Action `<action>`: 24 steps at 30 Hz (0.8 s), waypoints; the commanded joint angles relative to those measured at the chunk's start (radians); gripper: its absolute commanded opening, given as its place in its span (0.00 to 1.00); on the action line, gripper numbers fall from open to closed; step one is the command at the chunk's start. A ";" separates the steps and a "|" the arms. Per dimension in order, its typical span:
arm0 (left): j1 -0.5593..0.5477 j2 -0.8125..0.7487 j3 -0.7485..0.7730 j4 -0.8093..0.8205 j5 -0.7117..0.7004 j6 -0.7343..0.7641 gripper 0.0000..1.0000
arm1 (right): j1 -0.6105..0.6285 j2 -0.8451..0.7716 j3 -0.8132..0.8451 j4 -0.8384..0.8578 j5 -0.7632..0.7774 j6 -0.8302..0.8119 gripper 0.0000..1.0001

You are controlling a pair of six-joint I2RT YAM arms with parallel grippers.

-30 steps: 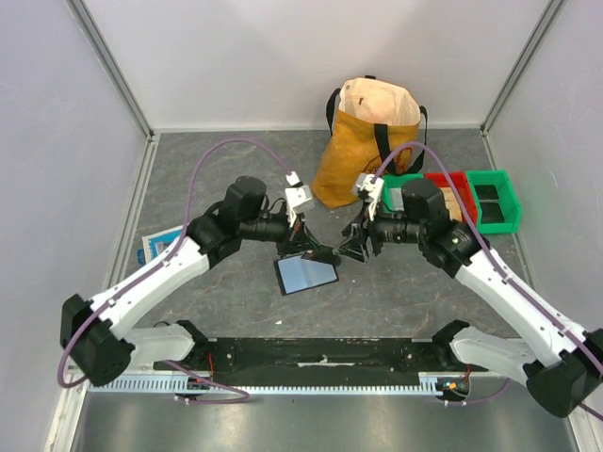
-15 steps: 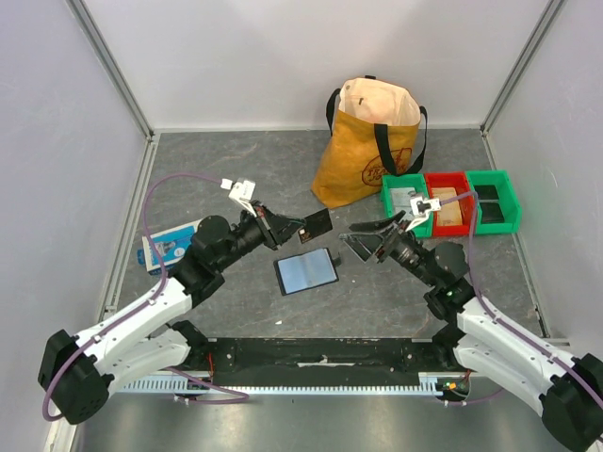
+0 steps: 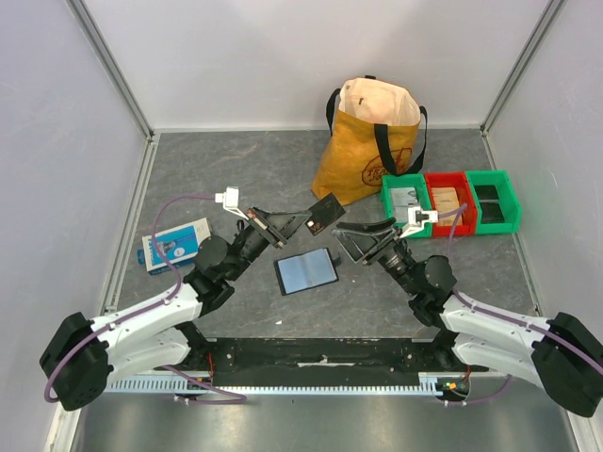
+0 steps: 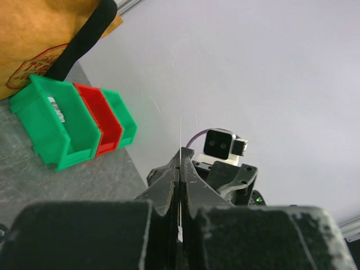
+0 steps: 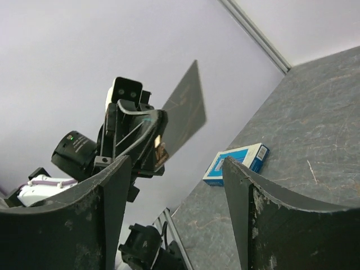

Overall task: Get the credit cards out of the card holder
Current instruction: Remove the credit card from the card holder.

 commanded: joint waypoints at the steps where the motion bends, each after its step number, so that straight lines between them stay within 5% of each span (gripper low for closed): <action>1: -0.020 0.020 -0.006 0.159 -0.073 -0.058 0.02 | 0.010 0.041 0.026 0.134 0.084 -0.001 0.72; 17: -0.052 0.089 -0.040 0.288 -0.075 -0.138 0.02 | 0.013 0.152 0.103 0.248 0.028 -0.007 0.45; 20: -0.055 0.092 -0.047 0.305 -0.079 -0.147 0.02 | 0.012 0.161 0.106 0.254 0.028 0.002 0.29; 23: -0.055 0.091 -0.050 0.301 -0.084 -0.152 0.05 | 0.012 0.152 0.098 0.242 0.049 0.000 0.00; 24: -0.055 0.089 -0.050 0.287 -0.088 -0.155 0.07 | 0.012 0.141 0.094 0.231 0.054 0.000 0.00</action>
